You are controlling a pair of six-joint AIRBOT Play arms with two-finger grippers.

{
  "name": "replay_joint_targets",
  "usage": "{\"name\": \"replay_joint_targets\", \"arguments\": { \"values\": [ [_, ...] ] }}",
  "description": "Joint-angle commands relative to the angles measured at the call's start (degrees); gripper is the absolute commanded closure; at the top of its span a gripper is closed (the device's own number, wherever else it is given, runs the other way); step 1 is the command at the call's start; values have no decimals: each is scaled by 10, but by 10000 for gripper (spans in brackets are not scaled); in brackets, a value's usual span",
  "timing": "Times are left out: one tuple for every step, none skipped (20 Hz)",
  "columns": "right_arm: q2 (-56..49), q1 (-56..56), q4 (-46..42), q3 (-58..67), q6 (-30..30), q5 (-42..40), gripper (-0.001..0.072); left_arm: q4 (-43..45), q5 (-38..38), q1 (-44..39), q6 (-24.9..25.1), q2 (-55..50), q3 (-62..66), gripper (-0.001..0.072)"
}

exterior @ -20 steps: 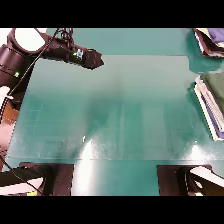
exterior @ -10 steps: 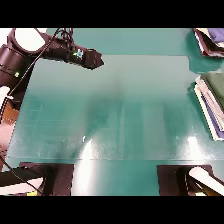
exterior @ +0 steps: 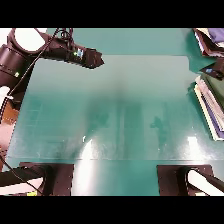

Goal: Fold the shirts.

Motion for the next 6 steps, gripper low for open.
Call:
{"name": "replay_joint_targets", "arguments": {
  "values": [
    [1,37,-1,0,0,-11,695,0,10,0,0,0,0,680],
    [0,37,-1,1,0,-11,695,0,12,0,0,0,0,680],
    [0,36,-2,0,0,-11,695,0,12,0,0,0,0,680],
    [0,36,-2,0,0,-11,695,0,12,0,0,0,0,680],
    [0,36,-2,0,0,-11,695,0,12,0,0,0,0,680],
    [0,36,-2,1,0,-11,695,0,12,0,0,0,0,680]
  ]
}}
